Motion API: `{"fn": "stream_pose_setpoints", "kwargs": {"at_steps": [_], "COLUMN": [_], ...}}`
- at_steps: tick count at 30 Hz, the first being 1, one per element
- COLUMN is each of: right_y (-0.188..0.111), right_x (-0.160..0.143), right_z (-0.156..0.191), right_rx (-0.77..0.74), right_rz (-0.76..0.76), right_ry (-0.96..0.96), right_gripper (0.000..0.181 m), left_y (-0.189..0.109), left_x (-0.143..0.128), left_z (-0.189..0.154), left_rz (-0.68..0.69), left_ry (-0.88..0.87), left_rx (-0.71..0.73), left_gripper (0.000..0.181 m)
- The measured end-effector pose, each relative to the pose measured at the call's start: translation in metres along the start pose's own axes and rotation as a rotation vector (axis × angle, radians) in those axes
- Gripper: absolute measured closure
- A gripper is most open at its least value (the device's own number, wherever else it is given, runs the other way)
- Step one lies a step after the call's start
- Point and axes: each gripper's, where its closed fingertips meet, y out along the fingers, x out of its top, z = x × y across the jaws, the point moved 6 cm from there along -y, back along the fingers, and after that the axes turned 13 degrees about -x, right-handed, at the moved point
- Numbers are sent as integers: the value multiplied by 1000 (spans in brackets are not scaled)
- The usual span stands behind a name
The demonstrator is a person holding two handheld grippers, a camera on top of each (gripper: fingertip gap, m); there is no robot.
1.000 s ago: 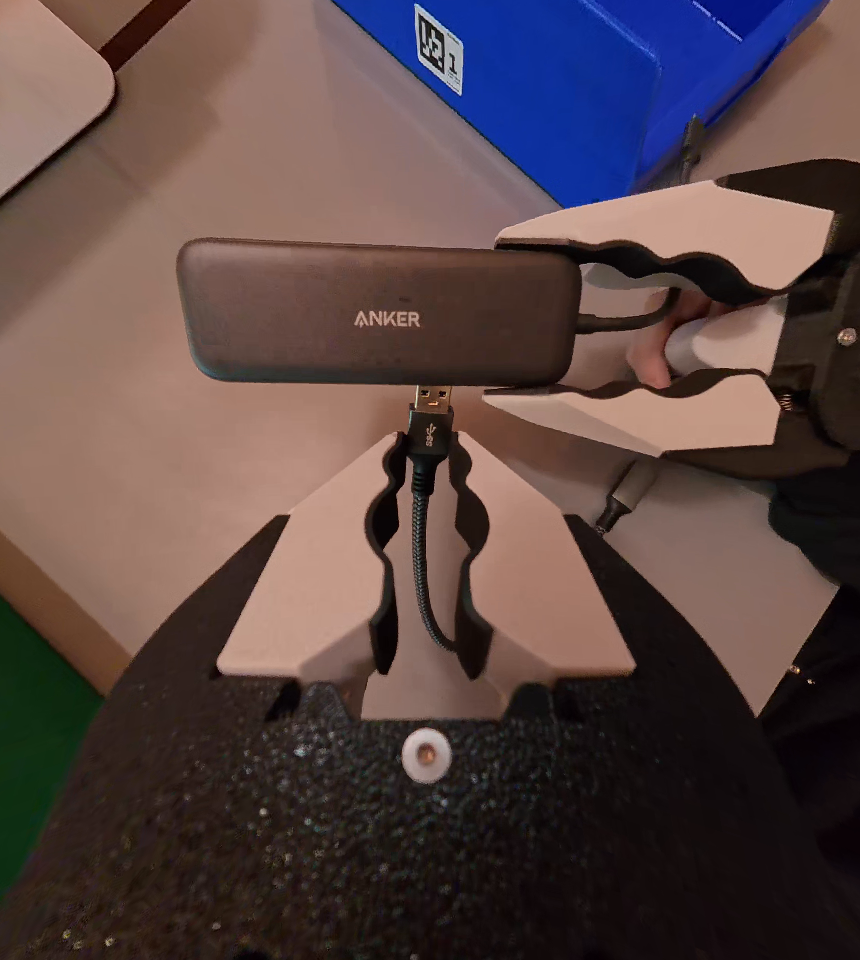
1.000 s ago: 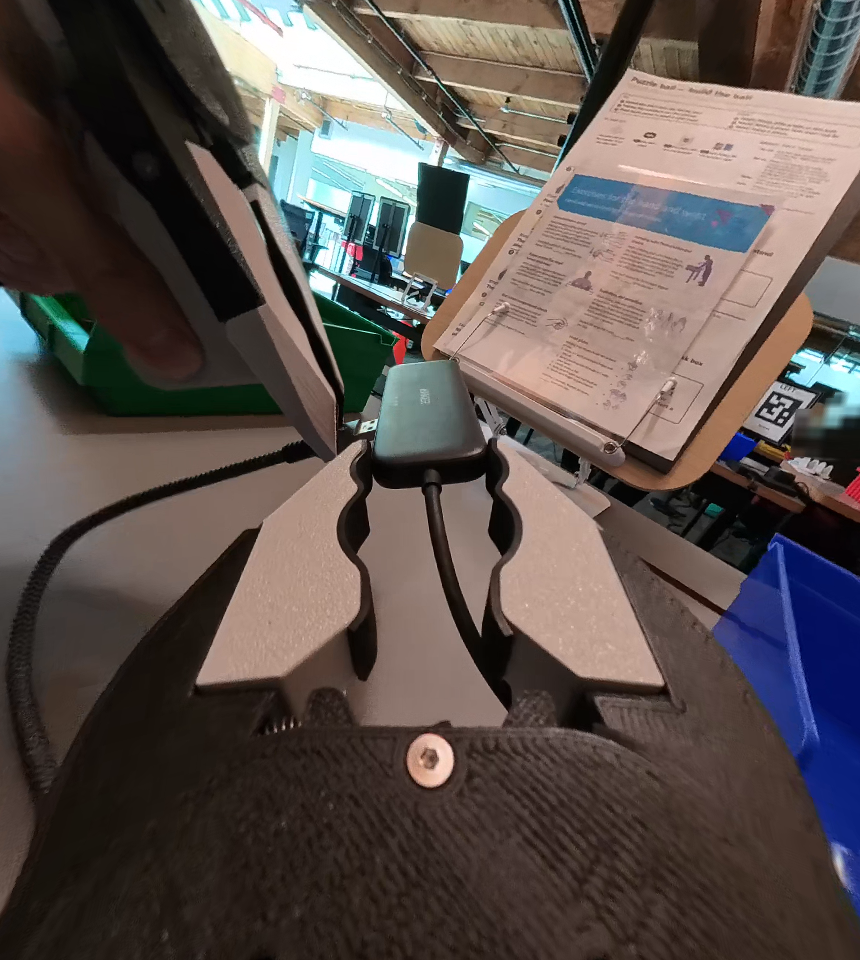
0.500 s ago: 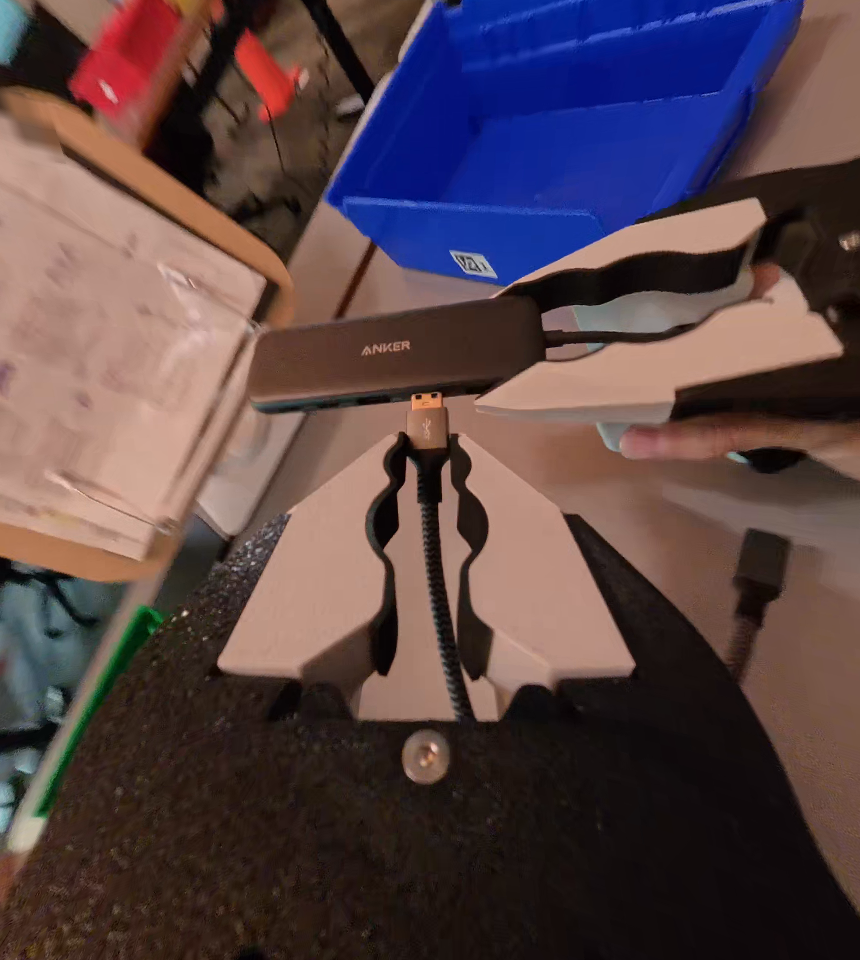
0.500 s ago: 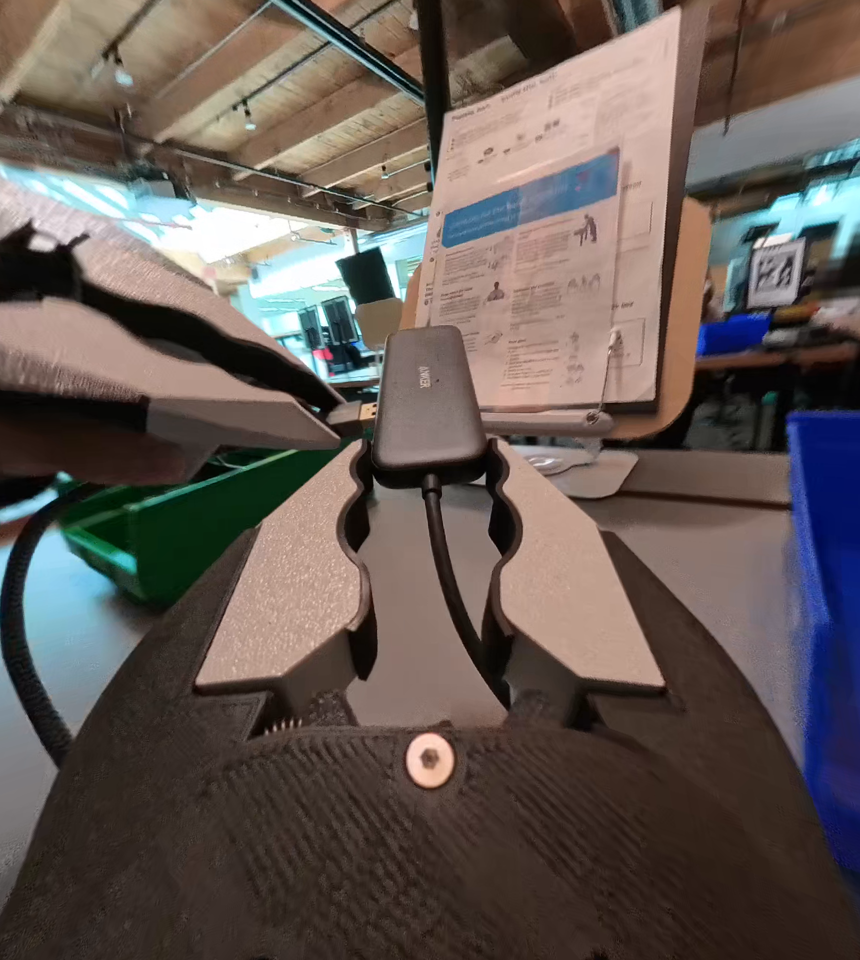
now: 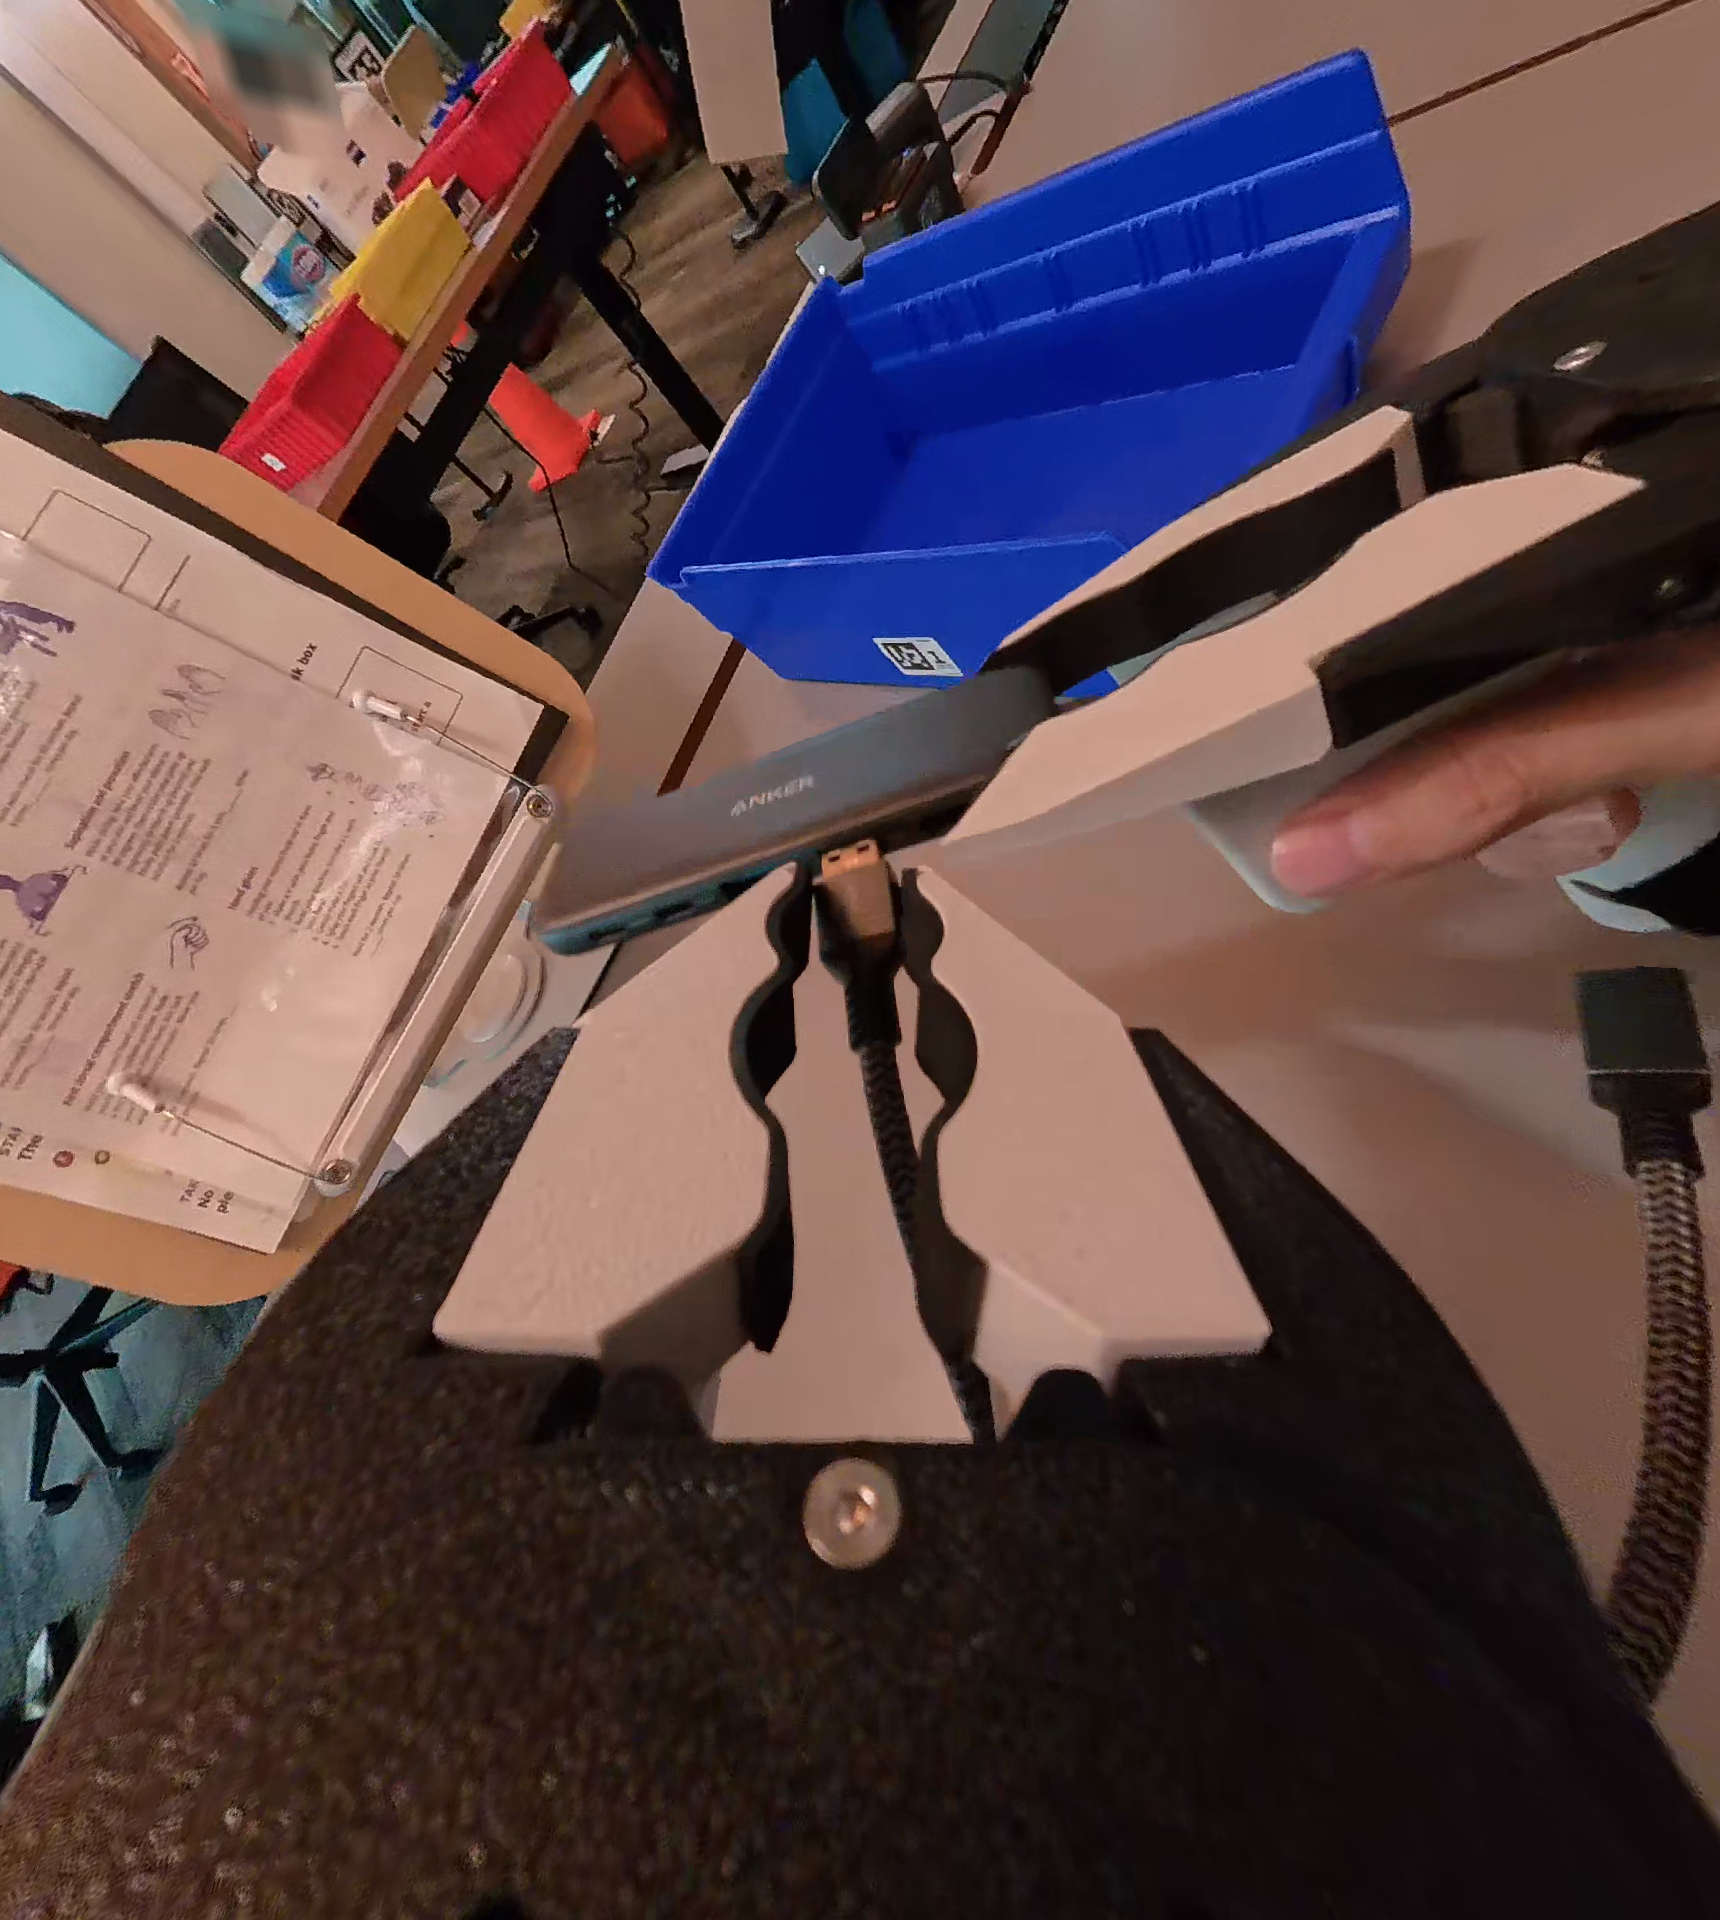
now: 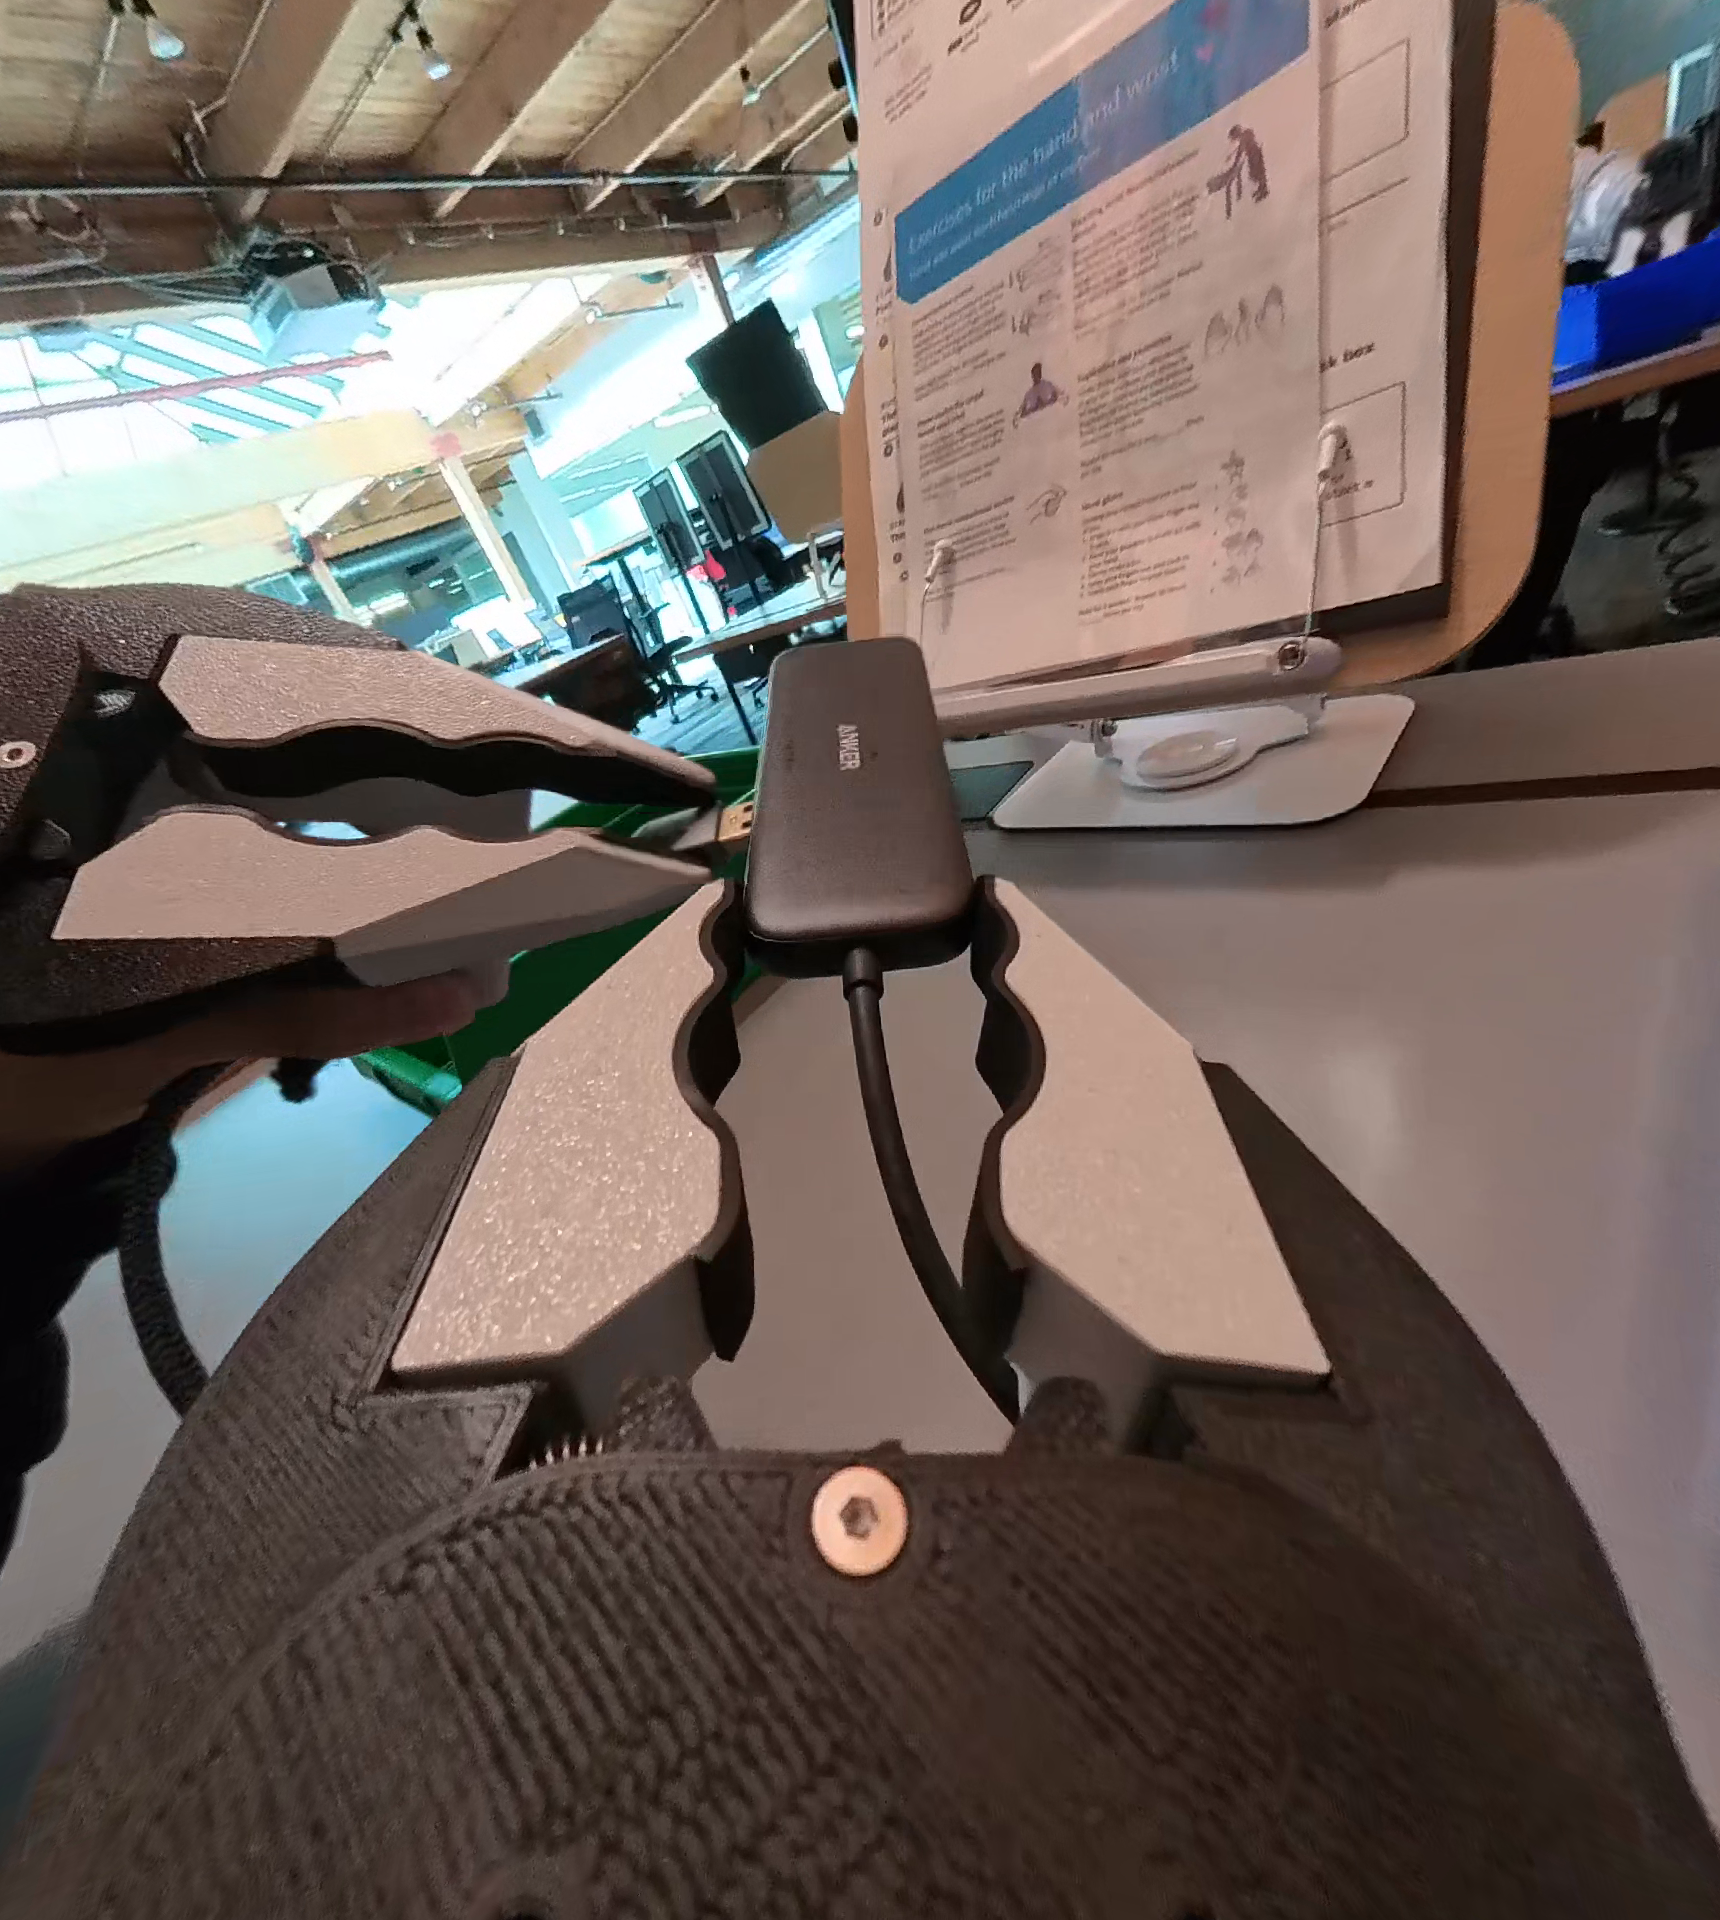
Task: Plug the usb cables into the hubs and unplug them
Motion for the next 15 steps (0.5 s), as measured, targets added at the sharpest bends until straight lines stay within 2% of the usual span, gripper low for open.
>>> {"fn": "stream_pose_setpoints", "kwargs": {"at_steps": [3,7,12,15], "right_y": [0,-1,-2,-2], "right_x": [-1,1,3,2], "right_z": [5,-2,-9,-8], "right_rx": [-17,-65,-71,-71], "right_rz": [-2,-6,30,45], "right_ry": [-23,-65,-68,-91], "right_gripper": [138,138,138,138], "left_y": [2,-1,7,11], "left_x": [-3,-6,-14,-14], "left_z": [0,0,-1,-3], "left_rz": [-9,-37,-46,-71], "left_ry": [-73,-144,-227,-245], "left_rx": [9,45,30,2], "left_gripper": [166,154,153,159]}}
